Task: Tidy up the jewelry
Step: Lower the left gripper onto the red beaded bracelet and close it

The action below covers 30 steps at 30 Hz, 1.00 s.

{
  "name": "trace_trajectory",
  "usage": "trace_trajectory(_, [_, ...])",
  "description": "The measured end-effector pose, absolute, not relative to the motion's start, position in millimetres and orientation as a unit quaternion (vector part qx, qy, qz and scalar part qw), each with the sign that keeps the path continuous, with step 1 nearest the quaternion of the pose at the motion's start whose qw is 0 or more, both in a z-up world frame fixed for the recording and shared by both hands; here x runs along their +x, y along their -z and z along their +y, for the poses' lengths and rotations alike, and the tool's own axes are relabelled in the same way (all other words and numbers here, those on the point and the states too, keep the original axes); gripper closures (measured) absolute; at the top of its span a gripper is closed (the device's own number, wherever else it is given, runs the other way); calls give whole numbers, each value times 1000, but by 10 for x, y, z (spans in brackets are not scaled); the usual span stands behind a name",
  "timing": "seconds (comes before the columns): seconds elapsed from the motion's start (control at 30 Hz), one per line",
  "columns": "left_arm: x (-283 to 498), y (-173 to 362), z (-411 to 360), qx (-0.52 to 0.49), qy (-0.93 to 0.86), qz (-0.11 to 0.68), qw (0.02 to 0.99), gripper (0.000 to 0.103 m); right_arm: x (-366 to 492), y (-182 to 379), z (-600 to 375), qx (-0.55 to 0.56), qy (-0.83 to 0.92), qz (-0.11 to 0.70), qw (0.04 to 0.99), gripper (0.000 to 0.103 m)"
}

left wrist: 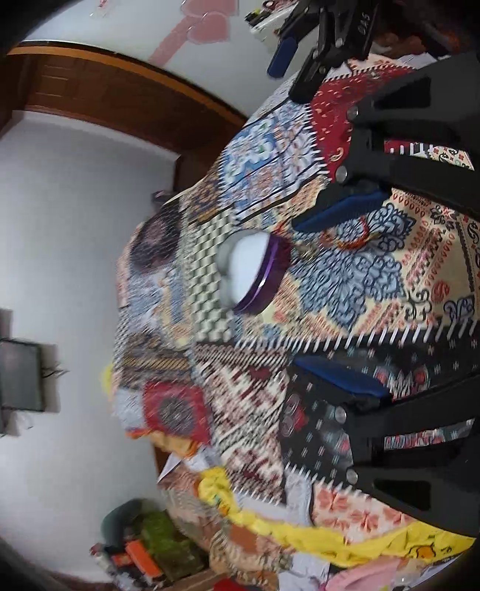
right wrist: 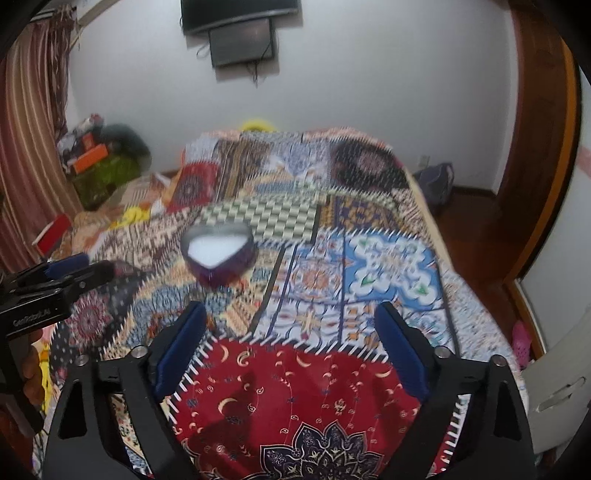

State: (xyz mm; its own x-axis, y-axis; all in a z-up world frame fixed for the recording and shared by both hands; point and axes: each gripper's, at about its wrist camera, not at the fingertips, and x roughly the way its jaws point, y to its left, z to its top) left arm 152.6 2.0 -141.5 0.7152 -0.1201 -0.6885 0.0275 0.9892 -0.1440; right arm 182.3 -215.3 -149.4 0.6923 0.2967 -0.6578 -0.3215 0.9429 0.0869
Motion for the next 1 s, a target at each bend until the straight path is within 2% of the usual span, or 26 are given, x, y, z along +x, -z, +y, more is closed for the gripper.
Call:
trace_trajectory(0.17, [1648,1592,-122,-56,69,402,911,40,1923,1674,-2041,-25,-203,385,900,31])
trace_trajectory(0.4, [1709,1745,-257,-48,105,423,898,59,1995,1848,-1828,-31,-254,413,874,53])
trace_trajectory(0.63, [1770,1897,-245,-55,124,445,885,78,2084,1970,-1693,-40,-271,437,857,68])
trace_trajectory(0.83, [1771,1954,-214,-65,127,446,883,88,2133,2012,-1658,-44,-272,446,851,75])
trace_trajectory(0.93, [1766,1966,-218,-70,132,446,882,94,2157,2029,-1645,-46,-271,451,849,82])
trace_trajectory(1.0, [1766,1970,-227,-71,135,446,882,95,2167,2039,-1635,-49,-268,451,850,91])
